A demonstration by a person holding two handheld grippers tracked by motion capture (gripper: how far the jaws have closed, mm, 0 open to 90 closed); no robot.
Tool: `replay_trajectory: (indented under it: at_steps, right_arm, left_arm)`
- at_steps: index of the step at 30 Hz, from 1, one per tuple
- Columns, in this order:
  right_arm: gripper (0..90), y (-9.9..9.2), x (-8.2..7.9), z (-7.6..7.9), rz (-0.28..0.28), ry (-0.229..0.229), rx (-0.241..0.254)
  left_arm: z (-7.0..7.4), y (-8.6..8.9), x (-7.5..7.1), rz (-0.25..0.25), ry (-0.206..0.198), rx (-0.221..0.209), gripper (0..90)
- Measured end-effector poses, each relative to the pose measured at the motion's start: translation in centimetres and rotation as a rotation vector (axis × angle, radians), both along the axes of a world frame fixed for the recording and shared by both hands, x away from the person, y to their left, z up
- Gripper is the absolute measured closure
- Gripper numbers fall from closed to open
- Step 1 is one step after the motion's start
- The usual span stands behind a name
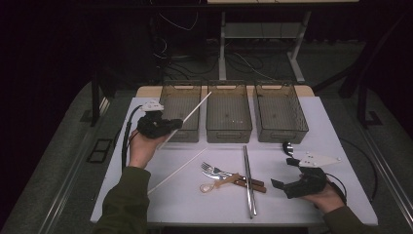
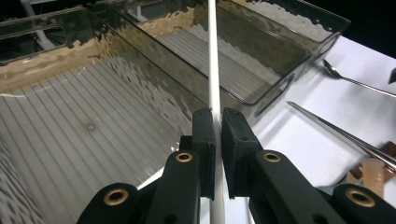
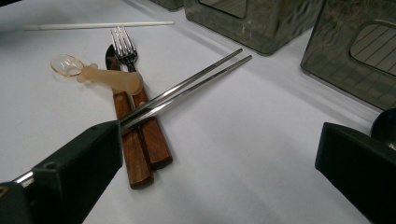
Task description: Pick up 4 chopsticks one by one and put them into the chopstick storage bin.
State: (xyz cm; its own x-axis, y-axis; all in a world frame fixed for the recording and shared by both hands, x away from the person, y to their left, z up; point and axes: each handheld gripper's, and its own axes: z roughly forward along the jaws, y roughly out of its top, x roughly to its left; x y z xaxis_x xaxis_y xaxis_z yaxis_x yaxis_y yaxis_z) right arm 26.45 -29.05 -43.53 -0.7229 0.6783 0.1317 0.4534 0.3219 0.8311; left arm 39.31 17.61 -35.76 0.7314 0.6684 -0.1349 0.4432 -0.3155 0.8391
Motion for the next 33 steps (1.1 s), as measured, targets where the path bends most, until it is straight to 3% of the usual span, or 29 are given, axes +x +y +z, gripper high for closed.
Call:
replay_trajectory:
  at_steps: [18,33]
  right_arm:
    - [0.8,0.0,0.0,0.0,-0.005,0.001,0.0]
    - [0.8,-0.2,-0.1,0.0,-0.018,0.005,0.011]
  left_arm:
    - [0.5,0.2,4.6,0.05,0.046,0.039,84.2]
    - [0.6,0.1,8.1,0.083,0.042,0.103,84.2]
